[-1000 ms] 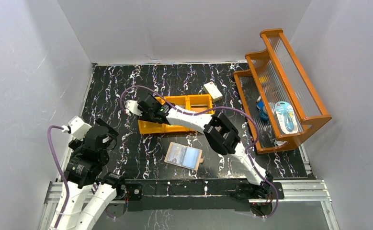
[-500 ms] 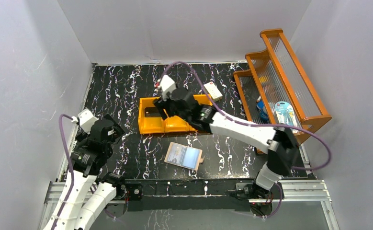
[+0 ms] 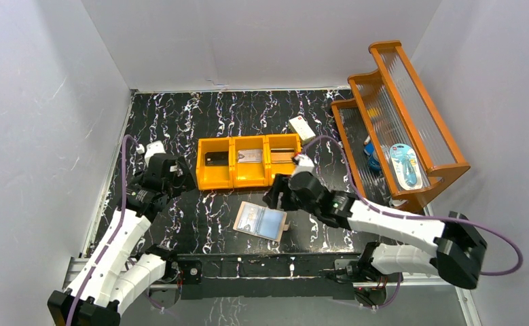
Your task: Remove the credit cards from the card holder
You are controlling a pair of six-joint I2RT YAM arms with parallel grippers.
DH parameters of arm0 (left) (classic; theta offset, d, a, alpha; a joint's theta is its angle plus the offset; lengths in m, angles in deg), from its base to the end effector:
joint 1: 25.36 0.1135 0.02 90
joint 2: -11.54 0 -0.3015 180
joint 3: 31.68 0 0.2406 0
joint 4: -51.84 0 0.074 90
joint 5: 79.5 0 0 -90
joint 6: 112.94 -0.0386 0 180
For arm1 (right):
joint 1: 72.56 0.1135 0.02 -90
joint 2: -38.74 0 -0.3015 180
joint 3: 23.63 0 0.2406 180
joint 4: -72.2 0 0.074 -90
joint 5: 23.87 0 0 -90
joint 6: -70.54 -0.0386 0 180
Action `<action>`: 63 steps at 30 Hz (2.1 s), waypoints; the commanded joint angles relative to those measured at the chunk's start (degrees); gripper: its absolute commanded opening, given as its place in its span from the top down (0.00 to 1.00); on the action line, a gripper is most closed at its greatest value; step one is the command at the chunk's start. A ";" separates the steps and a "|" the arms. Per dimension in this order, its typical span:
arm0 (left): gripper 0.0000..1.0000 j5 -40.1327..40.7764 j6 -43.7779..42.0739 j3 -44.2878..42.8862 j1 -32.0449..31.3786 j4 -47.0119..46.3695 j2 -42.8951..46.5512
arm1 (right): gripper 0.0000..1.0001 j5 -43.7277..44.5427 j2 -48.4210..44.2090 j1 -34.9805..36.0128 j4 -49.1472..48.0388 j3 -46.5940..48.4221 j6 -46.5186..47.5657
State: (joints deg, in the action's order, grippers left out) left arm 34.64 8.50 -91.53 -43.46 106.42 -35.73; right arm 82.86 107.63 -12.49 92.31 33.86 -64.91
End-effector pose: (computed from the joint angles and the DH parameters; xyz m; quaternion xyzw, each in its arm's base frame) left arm 0.1298 -0.0258 0.3143 -0.1882 0.8774 0.0068 0.4412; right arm 0.1303 0.2041 0.2892 -0.0393 0.8653 0.3080 0.3936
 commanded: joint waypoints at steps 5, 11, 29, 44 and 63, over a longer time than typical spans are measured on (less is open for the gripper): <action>0.02 -17.26 -2.58 -3.72 0.18 -2.16 -2.51 | 0.27 -1.22 -12.58 0.03 -5.48 -14.64 -25.17; 0.12 -34.10 -2.81 -9.83 0.18 -1.24 -9.71 | 0.26 -0.79 -13.75 0.04 -6.08 -17.51 -28.38; 0.27 -40.59 -0.13 -1.65 -20.16 -8.65 -19.50 | 0.42 -12.83 -1.92 0.01 -15.98 -13.52 -26.23; 0.45 -41.78 0.29 2.44 -21.09 -14.88 -27.57 | 0.53 -19.23 10.52 -0.13 -23.86 -11.84 -28.96; 0.70 -42.26 1.26 7.18 -24.19 -21.85 -33.50 | 0.58 -22.16 15.67 -2.54 -23.82 -12.61 -28.79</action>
State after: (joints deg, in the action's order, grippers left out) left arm -6.26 9.28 -85.83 -65.98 85.62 -68.42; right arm 60.35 123.65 -14.78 68.24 20.07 -94.47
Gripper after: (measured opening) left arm 0.337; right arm 0.425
